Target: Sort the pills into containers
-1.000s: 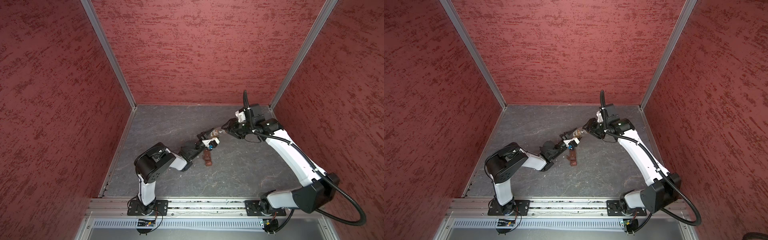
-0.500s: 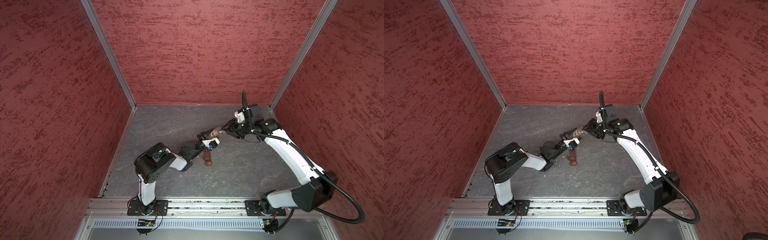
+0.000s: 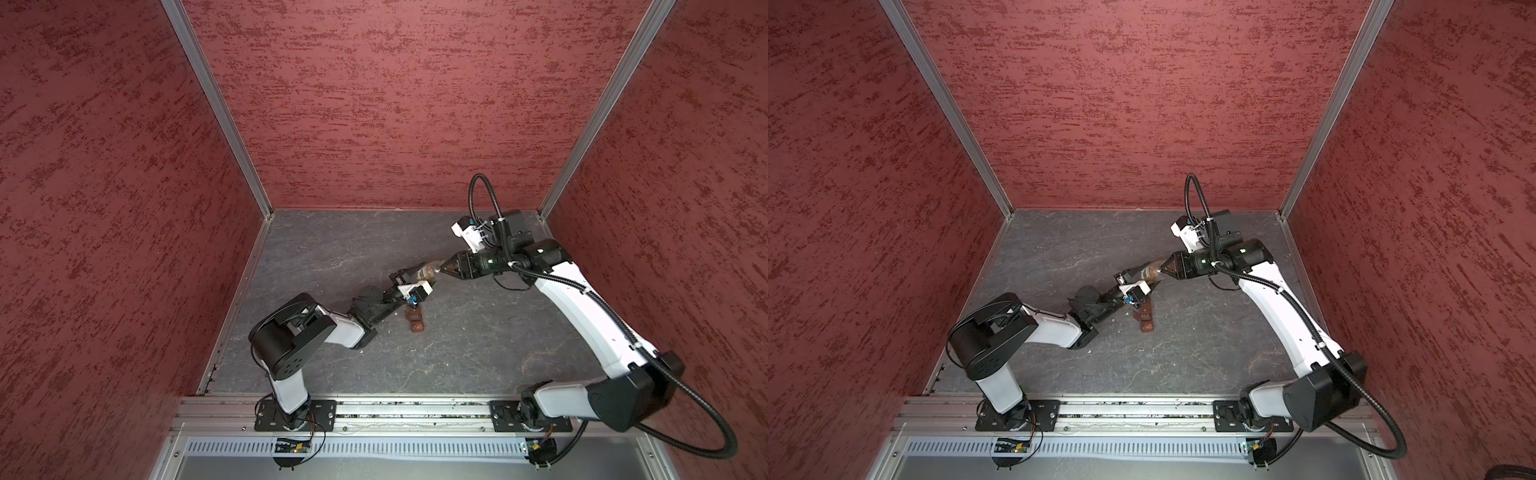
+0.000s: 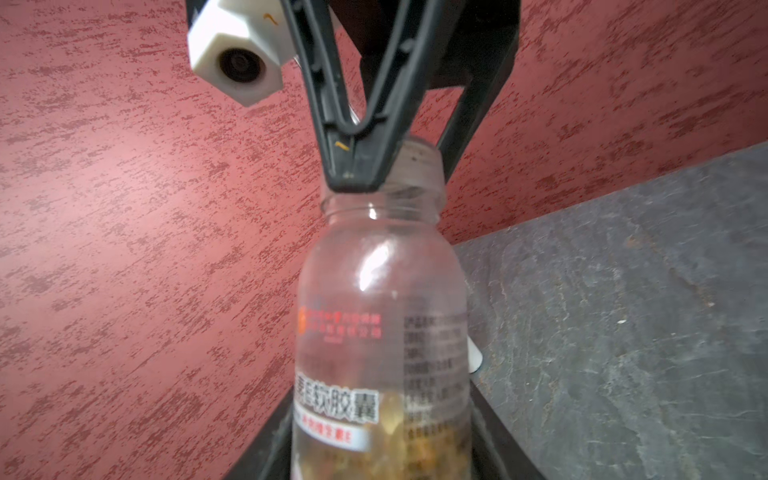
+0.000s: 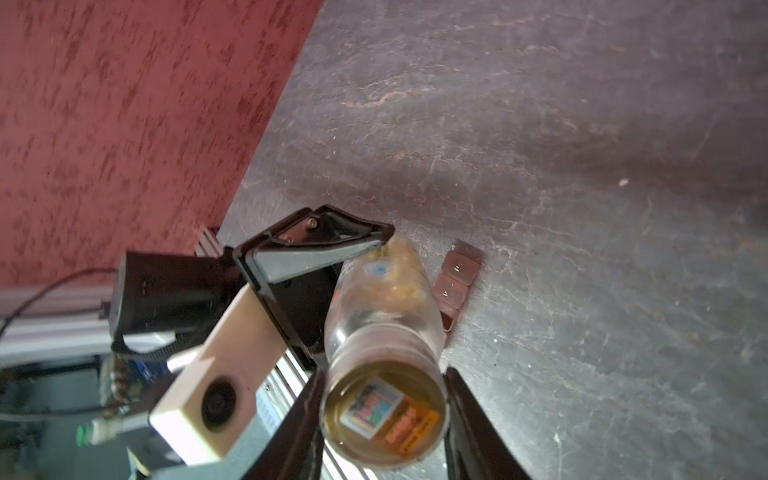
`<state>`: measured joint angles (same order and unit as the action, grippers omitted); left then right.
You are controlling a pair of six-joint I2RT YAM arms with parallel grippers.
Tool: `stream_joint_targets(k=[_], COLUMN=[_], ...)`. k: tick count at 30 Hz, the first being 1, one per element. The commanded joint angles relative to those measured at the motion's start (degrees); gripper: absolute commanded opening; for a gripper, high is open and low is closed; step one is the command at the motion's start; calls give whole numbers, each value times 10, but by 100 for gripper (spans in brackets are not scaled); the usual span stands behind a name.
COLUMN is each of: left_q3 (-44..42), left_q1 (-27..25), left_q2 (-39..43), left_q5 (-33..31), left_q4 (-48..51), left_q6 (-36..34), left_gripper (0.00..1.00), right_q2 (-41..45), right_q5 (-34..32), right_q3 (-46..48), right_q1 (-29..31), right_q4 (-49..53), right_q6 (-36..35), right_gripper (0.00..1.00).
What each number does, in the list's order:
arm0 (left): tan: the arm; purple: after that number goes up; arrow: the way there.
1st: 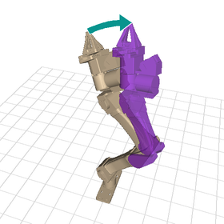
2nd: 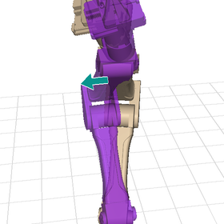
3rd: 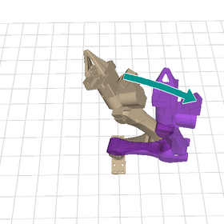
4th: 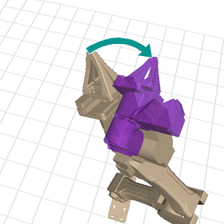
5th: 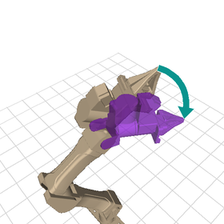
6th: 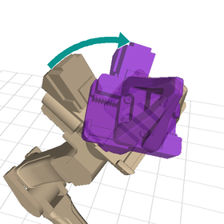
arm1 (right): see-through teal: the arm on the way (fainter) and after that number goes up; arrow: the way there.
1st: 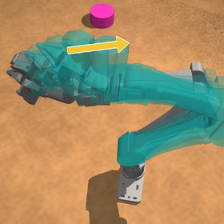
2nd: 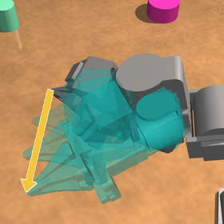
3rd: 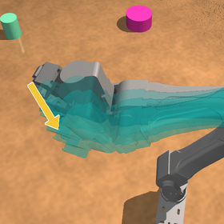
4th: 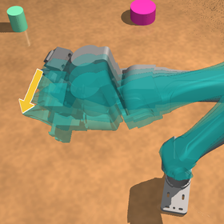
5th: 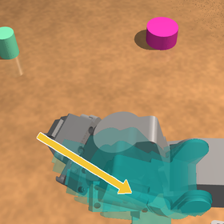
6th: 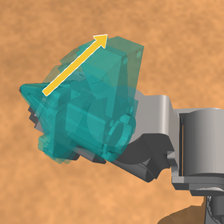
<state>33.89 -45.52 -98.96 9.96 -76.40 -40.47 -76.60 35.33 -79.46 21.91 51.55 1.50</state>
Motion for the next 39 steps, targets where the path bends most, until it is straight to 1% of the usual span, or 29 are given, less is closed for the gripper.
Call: stream_joint_targets(k=[1, 5, 10, 12, 15, 20, 23, 28, 29, 32, 35, 39], left_q3=[-20, -37, -48, -53, -60, -74, -85, -112, -118, -137, -152, -162], left_q1=[-12, -12, -11, -11, -11, -6, -5, -5, -7, -13, -23, -36], left_q2=[13, 21, 24, 24, 25, 34, 42, 74, 86, 119, 148, 182], left_q5=[32, 29, 22, 20, 10, -7, -16, -42, -49, -69, -89, -107], left_q4=[54, 45, 36, 33, 23, 12, 7, 7, 13, 31, 48, 85], left_q6=[22, 45, 61, 62, 64, 70, 74, 80, 82, 92, 100, 106], left_gripper=[0, 0, 0, 0, 0, 0, 0, 0, 0, 0, 0, 0], right_q2=[36, 41, 49, 52, 51, 48, 46, 46, 44, 29, 17, 21], right_q5=[66, 72, 61, 54, 28, -32, -81, -183, -215, -265, -281, -309], right_q3=[8, 5, -2, -5, -11, -14, -10, 9, 16, 42, 82, 160], right_q1=[4, 4, 4, 3, 2, 0, -7, -11, -12, -12, -12, -10], right_q4=[-5, 15, 41, 46, 48, 36, 20, 2, 0, 9, 10, -34], right_q6=[-173, -226, -270, -276, -258, -178, -106, 11, 44, 107, 160, 217], right_gripper=[27, 26, 26, 26, 26, 25, 23, 24, 24, 22, 23, 24])
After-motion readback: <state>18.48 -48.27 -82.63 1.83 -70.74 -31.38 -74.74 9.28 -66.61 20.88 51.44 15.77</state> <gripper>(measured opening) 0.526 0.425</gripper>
